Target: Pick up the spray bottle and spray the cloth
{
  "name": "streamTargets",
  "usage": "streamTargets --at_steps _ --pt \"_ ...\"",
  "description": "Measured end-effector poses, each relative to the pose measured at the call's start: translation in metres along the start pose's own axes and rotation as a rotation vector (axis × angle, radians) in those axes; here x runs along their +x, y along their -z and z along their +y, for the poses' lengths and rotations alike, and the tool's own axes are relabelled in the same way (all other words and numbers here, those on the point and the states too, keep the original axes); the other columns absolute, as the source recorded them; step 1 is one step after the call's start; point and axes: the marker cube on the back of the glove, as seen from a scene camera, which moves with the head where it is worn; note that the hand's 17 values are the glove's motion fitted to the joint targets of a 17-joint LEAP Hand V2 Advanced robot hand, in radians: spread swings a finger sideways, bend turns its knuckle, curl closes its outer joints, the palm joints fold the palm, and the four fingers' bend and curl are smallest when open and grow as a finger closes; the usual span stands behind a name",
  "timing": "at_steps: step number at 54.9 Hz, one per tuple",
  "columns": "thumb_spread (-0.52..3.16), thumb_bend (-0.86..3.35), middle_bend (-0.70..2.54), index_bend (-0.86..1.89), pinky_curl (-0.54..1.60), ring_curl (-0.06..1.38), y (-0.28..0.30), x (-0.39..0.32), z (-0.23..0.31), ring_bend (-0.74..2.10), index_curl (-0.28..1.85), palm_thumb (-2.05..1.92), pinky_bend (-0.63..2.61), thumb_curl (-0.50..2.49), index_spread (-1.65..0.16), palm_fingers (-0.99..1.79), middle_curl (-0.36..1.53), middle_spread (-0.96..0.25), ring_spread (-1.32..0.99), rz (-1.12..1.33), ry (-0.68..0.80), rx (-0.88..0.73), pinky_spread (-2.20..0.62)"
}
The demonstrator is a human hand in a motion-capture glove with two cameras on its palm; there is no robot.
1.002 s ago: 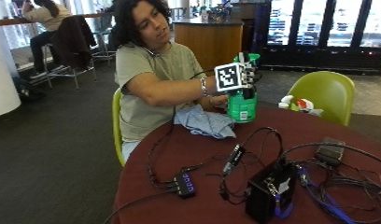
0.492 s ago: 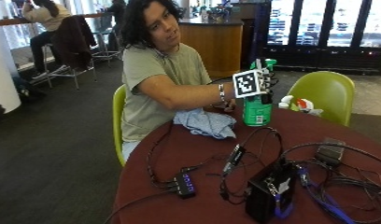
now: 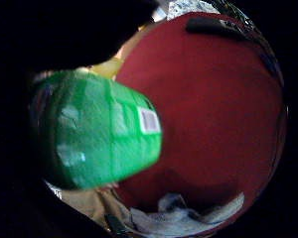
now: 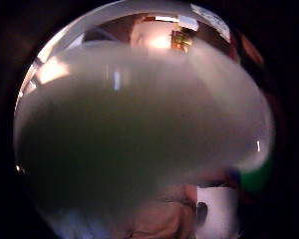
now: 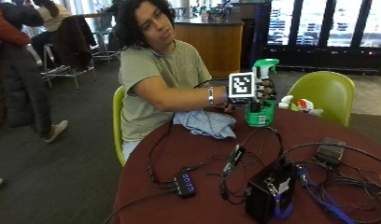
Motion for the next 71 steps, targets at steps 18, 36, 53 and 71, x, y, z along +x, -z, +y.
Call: streamTargets --at_steps 18,36,53,71 --pt "0.89 -0.05 0.17 0.13 0.35 0.37 0.080 -0.002 0.094 0.25 0.44 0.54 0.21 0.50 -0.33 0.52 0.38 -0.02 -0.06 0.581 -0.043 0.024 0.16" --pt "0.95 -0.03 0.18 0.17 0.34 0.35 0.090 -0.040 0.174 0.23 0.36 0.51 0.19 0.42 -0.38 0.40 0.34 -0.01 -0.05 0.825 -0.059 -0.010 0.20" --pt "0.99 -0.02 0.18 0.19 0.32 0.33 0.073 -0.048 0.213 0.19 0.35 0.54 0.18 0.39 -0.39 0.39 0.33 -0.01 -0.06 0.865 -0.075 -0.060 0.20" --pt "1.01 -0.02 0.18 0.21 0.31 0.29 0.065 -0.036 0.218 0.18 0.37 0.57 0.17 0.38 -0.40 0.38 0.32 -0.02 -0.06 0.847 -0.103 -0.082 0.21"
